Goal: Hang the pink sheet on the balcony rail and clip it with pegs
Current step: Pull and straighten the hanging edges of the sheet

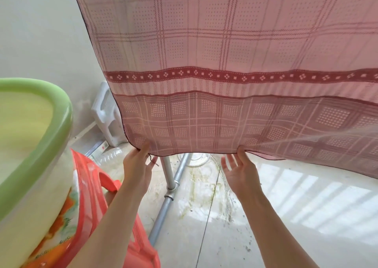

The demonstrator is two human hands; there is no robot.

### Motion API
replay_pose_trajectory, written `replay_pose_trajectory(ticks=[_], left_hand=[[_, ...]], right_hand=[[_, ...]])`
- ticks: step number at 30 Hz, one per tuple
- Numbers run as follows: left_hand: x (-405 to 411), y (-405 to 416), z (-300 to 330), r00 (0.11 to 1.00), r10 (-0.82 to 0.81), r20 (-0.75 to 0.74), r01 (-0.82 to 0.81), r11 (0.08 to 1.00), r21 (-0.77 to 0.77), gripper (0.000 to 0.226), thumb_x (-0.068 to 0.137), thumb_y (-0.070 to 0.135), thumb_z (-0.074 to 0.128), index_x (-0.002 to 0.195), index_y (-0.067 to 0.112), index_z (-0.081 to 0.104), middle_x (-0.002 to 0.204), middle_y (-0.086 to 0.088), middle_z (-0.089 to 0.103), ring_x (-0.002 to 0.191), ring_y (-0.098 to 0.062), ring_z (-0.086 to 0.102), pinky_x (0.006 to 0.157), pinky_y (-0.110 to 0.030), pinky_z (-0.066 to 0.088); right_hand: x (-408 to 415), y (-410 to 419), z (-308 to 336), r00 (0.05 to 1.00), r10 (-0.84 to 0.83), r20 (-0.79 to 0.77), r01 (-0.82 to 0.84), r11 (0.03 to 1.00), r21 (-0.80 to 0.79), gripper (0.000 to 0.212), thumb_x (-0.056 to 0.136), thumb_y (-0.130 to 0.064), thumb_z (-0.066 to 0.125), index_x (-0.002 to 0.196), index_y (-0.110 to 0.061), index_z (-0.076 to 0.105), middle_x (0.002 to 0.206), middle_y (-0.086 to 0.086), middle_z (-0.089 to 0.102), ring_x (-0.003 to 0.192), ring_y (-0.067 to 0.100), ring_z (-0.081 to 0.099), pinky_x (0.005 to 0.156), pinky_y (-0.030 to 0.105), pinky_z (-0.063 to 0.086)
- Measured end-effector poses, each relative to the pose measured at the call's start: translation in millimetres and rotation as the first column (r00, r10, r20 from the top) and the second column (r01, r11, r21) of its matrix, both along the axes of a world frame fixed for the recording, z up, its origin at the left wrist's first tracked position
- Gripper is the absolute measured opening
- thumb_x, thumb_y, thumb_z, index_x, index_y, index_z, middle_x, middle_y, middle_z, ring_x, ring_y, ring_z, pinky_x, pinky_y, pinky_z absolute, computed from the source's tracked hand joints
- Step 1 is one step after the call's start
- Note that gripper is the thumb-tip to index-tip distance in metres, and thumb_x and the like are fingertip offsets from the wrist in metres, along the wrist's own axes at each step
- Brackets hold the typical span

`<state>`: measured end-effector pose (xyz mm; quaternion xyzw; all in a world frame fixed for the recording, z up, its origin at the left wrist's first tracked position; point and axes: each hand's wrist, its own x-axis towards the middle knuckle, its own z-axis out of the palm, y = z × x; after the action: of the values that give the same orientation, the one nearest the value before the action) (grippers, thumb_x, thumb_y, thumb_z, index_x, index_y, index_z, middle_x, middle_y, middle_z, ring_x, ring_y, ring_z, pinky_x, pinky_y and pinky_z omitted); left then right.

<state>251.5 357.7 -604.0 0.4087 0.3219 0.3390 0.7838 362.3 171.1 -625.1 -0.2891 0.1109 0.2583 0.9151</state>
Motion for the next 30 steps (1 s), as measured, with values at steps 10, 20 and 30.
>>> replay_pose_trajectory(ticks=[10,20,30], left_hand=[[19,24,-12,0.989,0.145,-0.026,-0.144,0.989,0.018,0.021,0.094,0.002,0.047,0.082,0.014,0.058,0.072,0.009,0.069,0.067,-0.003,0.062,0.081,-0.028,0.051],[7,-23,-25,0.961,0.186,-0.206,-0.22,0.962,-0.161,0.023,0.085,0.032,0.064,0.082,0.014,0.049,0.083,0.0,0.055,0.072,-0.015,0.055,0.065,-0.028,0.045],[58,-129,-12,0.962,-0.271,0.018,0.27,0.945,-0.186,0.013,0.093,0.006,0.047,0.094,0.016,0.056,0.083,0.01,0.066,0.089,-0.012,0.059,0.081,-0.024,0.039]], right_hand=[[-23,21,1,0.994,0.016,-0.107,-0.005,0.995,0.1,0.014,0.094,-0.011,0.05,0.096,-0.008,0.063,0.097,0.002,0.068,0.095,0.013,0.062,0.079,0.028,0.048],[-21,0,5,0.994,0.056,-0.088,-0.059,0.998,-0.021,0.01,0.092,-0.007,0.053,0.096,-0.007,0.063,0.101,0.004,0.066,0.097,0.015,0.061,0.098,0.031,0.041],[-27,-25,2,0.991,0.136,-0.013,-0.135,0.959,-0.25,0.008,0.088,-0.008,0.059,0.085,-0.013,0.065,0.099,-0.001,0.065,0.104,0.017,0.056,0.096,0.034,0.036]])
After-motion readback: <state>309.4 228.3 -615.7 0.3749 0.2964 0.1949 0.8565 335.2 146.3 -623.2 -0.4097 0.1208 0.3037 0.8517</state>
